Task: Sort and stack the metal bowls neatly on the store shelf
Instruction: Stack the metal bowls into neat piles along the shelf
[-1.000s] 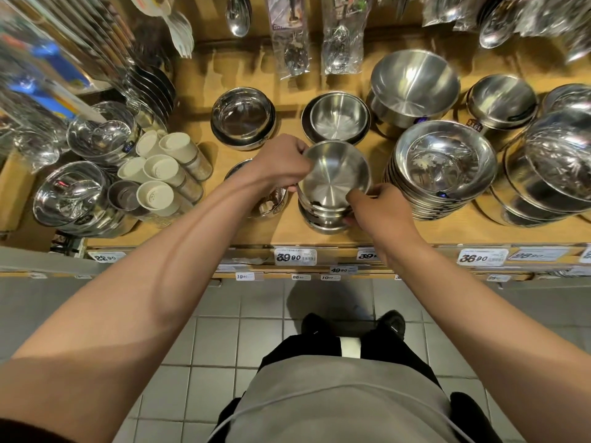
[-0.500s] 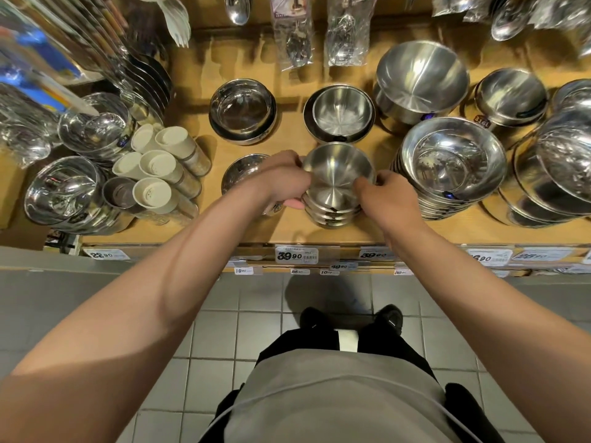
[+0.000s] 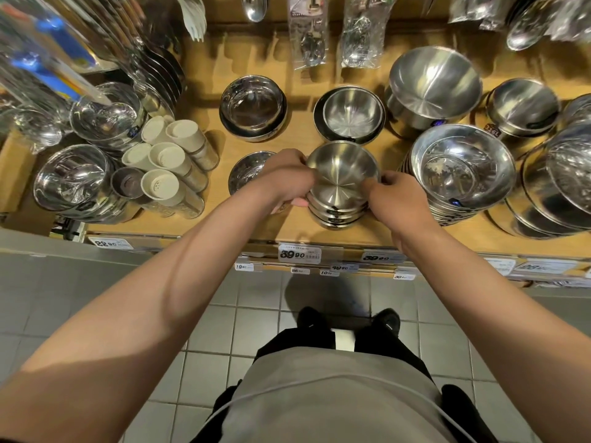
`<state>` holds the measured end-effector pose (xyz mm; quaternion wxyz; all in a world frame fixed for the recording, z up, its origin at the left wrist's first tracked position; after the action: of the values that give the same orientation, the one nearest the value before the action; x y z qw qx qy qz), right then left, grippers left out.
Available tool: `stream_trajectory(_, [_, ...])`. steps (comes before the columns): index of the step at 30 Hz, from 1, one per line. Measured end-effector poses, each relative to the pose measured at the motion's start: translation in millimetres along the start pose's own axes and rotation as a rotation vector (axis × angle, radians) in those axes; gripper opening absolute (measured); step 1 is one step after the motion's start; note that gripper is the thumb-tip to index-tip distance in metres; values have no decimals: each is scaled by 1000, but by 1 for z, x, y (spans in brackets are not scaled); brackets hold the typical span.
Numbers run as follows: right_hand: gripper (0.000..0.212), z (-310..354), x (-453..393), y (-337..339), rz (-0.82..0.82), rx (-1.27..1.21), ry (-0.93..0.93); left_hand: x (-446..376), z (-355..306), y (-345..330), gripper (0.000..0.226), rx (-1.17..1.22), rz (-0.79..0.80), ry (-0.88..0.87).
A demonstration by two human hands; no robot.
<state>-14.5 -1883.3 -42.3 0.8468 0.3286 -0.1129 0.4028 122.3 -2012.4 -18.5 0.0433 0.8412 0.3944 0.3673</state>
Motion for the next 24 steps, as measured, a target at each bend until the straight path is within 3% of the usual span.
stream_trajectory(6, [19,-4,5,-2,18,-45,-58,-6,0,-1,7,-29,-5,-16])
stream_trajectory(24, [20,1,3,5,11,61,41,-10,12,-4,13,20,-33,-19])
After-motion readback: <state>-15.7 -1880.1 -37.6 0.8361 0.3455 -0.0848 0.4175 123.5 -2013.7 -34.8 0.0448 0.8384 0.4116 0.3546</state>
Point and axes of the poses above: each hand's wrist, its own x-axis away from the middle knuckle, its own y-axis out of the back of the hand, z = x × y, the point moved 5 cm from there along -x, towards the middle knuckle, and after that the axes turned 5 degrees about x, right-handed, at the moved point
